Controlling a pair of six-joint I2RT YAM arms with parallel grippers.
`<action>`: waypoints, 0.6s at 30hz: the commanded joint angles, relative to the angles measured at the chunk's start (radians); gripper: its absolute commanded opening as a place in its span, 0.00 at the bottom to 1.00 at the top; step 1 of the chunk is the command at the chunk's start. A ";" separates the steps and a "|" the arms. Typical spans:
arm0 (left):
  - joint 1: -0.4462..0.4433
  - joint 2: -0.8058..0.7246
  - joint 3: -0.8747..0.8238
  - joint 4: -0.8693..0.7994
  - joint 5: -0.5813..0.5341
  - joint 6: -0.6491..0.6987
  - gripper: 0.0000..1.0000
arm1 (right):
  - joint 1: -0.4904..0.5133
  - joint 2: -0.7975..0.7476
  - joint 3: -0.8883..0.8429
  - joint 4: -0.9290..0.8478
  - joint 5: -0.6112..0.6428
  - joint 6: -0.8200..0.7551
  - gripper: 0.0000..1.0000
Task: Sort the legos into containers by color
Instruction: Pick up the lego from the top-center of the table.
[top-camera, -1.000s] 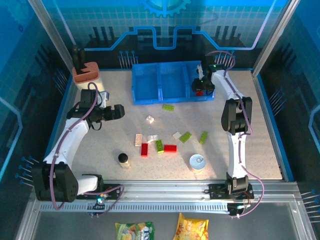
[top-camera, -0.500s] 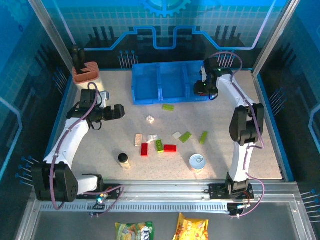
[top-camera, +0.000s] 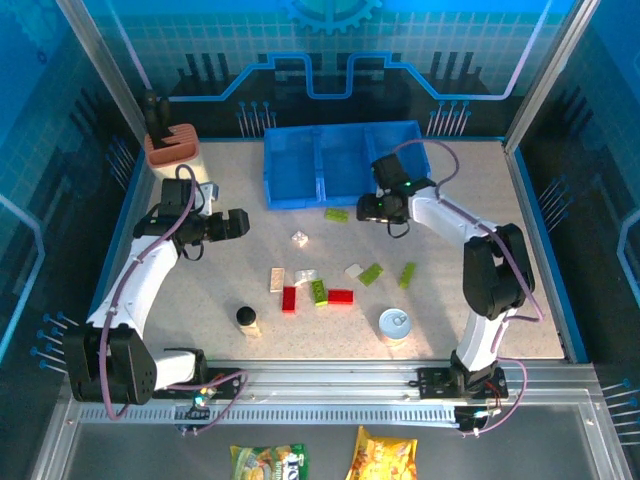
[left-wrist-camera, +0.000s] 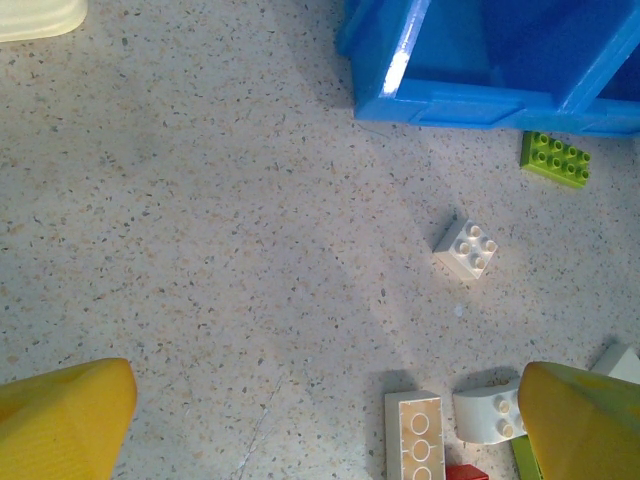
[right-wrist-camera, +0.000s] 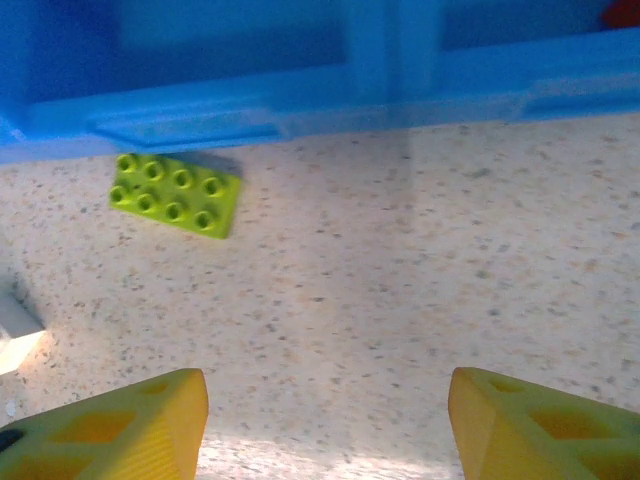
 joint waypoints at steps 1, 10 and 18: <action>0.005 -0.024 -0.002 0.003 0.019 0.001 0.99 | 0.064 0.030 -0.007 0.080 0.142 0.112 0.68; 0.006 -0.032 -0.005 0.002 0.019 -0.001 0.99 | 0.190 0.181 0.050 0.141 0.280 0.234 0.78; 0.005 -0.038 -0.006 0.002 0.015 -0.001 0.99 | 0.238 0.279 0.103 0.205 0.322 0.278 0.89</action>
